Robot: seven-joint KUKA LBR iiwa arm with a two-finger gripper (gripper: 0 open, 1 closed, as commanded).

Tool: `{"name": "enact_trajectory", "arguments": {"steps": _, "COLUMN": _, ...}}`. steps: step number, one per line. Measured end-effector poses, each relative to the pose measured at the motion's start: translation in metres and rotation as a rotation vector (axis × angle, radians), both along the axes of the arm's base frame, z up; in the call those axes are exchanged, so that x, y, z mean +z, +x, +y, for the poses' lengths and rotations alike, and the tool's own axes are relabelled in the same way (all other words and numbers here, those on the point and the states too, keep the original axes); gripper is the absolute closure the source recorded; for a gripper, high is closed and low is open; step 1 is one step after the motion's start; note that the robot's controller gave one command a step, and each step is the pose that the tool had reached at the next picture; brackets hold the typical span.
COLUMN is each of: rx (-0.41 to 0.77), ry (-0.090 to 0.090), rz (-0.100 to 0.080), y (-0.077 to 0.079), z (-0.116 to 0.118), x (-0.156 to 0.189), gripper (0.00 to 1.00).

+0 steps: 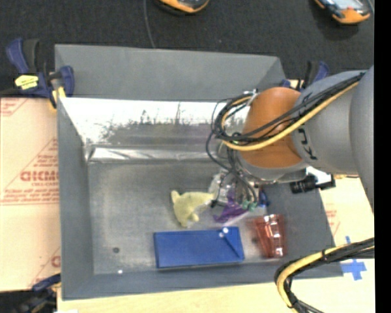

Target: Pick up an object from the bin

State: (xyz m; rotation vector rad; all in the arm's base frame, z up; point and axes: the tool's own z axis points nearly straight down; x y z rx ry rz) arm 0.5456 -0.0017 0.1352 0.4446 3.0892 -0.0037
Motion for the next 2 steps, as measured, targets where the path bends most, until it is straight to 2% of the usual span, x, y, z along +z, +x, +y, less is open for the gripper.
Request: {"name": "enact_trajectory", "arguments": {"steps": 2, "rx": 0.005, "ry": 0.0, "rz": 0.004, "y": -0.001, "z": -0.001, "x": 0.017, "gripper": 1.0}}
